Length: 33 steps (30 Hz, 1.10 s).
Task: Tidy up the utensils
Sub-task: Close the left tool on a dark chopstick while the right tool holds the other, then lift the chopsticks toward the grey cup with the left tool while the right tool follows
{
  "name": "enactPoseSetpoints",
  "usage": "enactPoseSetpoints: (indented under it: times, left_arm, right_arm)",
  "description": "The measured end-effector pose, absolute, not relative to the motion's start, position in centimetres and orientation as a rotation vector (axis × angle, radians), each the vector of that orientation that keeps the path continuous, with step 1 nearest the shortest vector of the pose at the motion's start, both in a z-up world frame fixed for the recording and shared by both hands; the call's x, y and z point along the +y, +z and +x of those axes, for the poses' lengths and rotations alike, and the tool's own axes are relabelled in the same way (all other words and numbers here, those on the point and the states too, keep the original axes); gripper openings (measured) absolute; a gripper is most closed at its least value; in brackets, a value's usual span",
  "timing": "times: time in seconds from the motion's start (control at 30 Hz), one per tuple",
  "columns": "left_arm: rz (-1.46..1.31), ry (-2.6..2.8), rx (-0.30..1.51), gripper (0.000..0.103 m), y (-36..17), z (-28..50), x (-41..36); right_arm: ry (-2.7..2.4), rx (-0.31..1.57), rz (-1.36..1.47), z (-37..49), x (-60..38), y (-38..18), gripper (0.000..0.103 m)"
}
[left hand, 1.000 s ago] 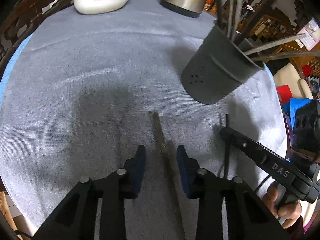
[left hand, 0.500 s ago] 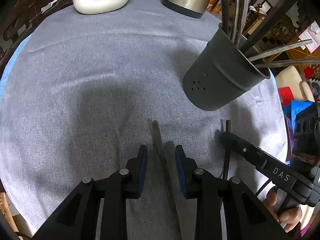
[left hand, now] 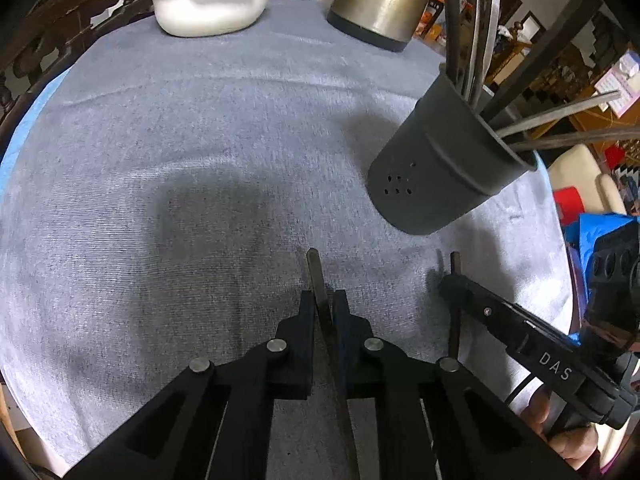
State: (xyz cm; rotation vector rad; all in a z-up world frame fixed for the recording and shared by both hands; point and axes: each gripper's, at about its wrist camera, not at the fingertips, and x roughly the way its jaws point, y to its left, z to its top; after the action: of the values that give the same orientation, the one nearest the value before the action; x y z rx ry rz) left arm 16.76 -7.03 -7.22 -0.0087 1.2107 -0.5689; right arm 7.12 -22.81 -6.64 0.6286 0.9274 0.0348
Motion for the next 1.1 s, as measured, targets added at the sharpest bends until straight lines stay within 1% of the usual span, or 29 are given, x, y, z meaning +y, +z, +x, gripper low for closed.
enactPoseSetpoints:
  times: [0.13,0.3,0.43,0.47,0.67,0.73,0.87,1.03,1.1]
  left_arm:
    - [-0.034,-0.57,1.183,0.008,-6.2,16.4,-6.2]
    - [-0.049,-0.582,1.123,0.008,-3.6,14.9,-4.1]
    - [-0.037,-0.584,1.095,0.008,-2.6,13.9,-3.2]
    - [-0.039,-0.581,1.095,0.008,-2.6,13.9,-3.1]
    - [-0.071,-0.564,1.103,0.008,-2.8,13.8,-1.8]
    - [-0.078,-0.567,1.099,0.008,-2.5,13.8,-1.5]
    - [-0.082,-0.572,1.076,0.008,-2.1,14.1,-1.0]
    - [-0.088,-0.582,1.048,0.008,-0.8,14.0,-0.8]
    - [-0.093,-0.589,1.039,0.008,-0.5,13.8,-0.8]
  right_arm:
    - [0.052,0.892,0.633,6.6,-22.8,-5.7,0.011]
    - [0.077,0.831,0.617,5.9,-22.5,-4.0,0.011]
    - [0.069,0.882,0.613,6.3,-22.0,-4.2,0.012]
    - [0.074,0.901,0.635,6.4,-22.0,-4.3,0.014]
    - [0.056,1.003,0.658,7.5,-21.5,-5.3,0.015]
    - [0.045,1.014,0.642,8.0,-21.1,-5.3,0.017]
    - [0.015,1.049,0.587,8.9,-19.9,-5.2,0.028]
    - [-0.02,1.098,0.504,10.2,-18.6,-6.1,0.028]
    - [-0.035,1.087,0.434,10.8,-17.6,-6.0,0.027]
